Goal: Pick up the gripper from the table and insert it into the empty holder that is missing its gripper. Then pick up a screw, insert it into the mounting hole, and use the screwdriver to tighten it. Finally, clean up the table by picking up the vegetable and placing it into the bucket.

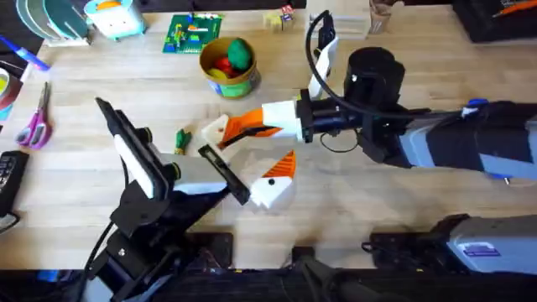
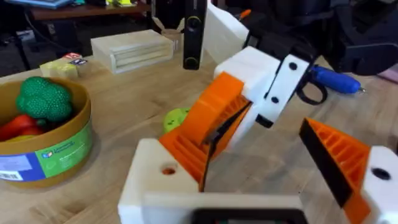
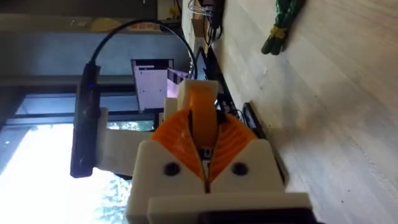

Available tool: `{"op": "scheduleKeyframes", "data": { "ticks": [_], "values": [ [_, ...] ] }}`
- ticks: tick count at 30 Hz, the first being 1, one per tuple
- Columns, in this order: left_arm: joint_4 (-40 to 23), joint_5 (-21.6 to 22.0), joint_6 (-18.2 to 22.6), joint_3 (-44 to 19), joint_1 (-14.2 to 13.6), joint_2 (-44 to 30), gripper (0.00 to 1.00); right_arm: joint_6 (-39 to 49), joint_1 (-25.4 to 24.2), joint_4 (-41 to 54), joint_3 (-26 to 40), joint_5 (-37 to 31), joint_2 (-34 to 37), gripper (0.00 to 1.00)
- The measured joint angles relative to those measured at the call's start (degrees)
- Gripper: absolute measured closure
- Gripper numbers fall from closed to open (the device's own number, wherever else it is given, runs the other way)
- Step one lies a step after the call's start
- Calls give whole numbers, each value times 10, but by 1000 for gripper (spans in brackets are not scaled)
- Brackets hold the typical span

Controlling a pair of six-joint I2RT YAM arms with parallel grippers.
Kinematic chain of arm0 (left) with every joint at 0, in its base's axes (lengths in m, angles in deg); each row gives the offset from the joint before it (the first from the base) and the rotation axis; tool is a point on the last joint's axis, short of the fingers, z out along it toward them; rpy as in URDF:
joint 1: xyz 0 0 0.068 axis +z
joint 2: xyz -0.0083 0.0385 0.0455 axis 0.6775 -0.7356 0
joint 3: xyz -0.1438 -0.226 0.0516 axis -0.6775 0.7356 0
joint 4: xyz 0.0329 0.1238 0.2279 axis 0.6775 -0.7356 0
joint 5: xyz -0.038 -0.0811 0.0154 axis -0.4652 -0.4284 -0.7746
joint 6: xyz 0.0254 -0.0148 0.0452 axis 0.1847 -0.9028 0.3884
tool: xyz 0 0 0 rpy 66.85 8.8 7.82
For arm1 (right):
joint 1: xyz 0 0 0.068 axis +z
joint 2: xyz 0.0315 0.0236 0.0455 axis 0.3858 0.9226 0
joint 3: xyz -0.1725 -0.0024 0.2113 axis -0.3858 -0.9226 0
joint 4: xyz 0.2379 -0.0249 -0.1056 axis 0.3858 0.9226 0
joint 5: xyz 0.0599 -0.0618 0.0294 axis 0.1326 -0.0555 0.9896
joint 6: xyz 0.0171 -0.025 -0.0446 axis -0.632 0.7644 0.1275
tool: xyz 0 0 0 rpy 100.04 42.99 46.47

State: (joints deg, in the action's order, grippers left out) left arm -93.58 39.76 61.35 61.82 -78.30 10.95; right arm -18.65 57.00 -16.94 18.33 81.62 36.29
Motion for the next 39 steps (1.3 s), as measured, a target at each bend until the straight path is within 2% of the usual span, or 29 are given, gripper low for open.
{"op": "scheduleKeyframes", "data": {
  "ticks": [18, 28, 39],
  "values": [
    [0, 12, -6, 0, 8, 0, 8, 21, 25, 1, 11, -67, 4, 993],
    [1, -18, -6, 0, 8, 0, 8, 57, 15, 7, 14, -58, 4, 994],
    [1, -23, -7, 0, 8, 0, 8, 61, 16, 13, 14, -56, 4, 994]
  ]
}}
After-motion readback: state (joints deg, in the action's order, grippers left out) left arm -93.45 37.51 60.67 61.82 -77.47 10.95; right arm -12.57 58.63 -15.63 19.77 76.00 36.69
